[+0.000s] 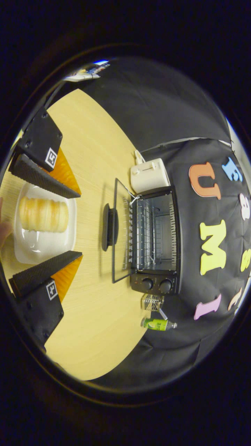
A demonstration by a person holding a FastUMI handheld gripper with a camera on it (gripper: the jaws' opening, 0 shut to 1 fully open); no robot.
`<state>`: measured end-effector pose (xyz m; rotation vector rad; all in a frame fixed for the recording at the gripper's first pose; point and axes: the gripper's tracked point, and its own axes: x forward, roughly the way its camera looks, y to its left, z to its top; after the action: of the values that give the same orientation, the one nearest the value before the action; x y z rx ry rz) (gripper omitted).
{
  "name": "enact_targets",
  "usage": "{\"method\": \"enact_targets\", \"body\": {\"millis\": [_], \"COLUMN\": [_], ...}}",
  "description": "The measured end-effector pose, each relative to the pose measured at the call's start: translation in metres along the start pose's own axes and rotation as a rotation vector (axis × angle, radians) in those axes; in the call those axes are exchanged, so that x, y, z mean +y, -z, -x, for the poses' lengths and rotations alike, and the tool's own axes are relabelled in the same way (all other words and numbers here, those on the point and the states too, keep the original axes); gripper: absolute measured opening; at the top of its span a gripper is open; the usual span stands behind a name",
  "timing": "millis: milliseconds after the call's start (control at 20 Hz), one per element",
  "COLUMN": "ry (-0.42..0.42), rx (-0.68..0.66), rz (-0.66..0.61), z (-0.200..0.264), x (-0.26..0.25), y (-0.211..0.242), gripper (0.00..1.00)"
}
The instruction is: Open the toaster oven, put the food inside, and close the toaster oven door.
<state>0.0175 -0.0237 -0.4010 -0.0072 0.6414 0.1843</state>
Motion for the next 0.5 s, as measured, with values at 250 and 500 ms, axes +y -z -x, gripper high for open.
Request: {"method": "enact_targets", "body": {"millis": [250,500], "ry": [0.061,0.100], "rx": [0.017,0.050], "rz": [0.037,-0.017], "z": [0.001,-0.002], "x": [0.002,0.004], "y": [0.035,0.044], "gripper": [1.00,0.97]}}
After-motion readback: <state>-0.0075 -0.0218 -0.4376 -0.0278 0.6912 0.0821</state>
